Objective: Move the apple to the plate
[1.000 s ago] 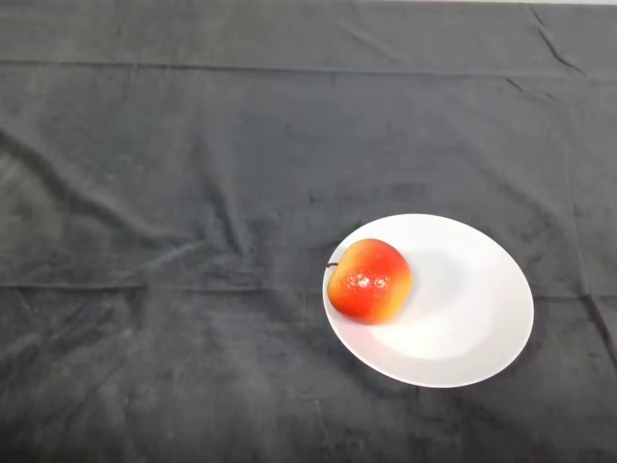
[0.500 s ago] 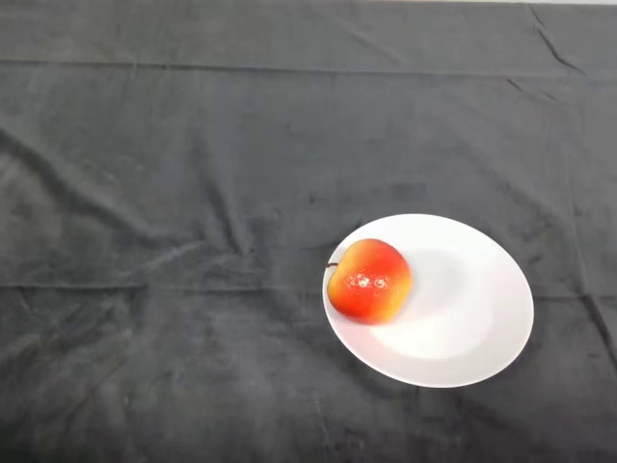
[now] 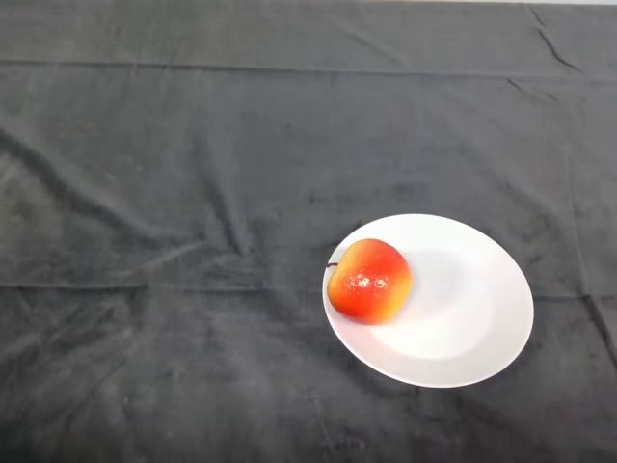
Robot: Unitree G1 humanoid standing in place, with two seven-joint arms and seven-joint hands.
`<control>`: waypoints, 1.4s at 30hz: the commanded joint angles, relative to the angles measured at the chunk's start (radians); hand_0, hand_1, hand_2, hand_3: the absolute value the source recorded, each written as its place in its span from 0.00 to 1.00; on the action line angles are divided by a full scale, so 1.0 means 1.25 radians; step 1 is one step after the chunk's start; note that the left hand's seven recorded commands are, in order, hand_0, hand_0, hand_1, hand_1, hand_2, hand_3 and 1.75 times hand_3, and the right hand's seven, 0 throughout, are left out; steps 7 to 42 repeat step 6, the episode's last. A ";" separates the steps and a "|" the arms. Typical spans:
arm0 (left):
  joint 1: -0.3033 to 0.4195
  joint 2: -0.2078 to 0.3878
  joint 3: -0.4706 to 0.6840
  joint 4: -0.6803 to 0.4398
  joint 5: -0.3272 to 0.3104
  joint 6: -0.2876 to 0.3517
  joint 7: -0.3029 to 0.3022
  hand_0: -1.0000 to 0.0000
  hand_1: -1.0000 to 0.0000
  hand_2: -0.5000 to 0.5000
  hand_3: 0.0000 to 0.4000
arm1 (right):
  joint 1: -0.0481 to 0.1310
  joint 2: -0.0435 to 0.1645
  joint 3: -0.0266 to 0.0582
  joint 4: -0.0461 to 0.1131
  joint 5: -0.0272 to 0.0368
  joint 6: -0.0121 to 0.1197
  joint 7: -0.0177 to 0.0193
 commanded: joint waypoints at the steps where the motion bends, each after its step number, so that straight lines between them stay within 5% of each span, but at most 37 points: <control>1: 0.013 0.028 0.020 -0.017 0.001 -0.001 0.001 1.00 1.00 0.50 0.00 | -0.010 -0.017 -0.0032 0.001 0.0143 -0.006 0.0029; 42: 0.012 0.026 0.024 -0.018 0.004 -0.002 0.001 1.00 1.00 0.50 0.00 | -0.010 -0.017 -0.0032 0.001 0.0143 -0.006 0.0030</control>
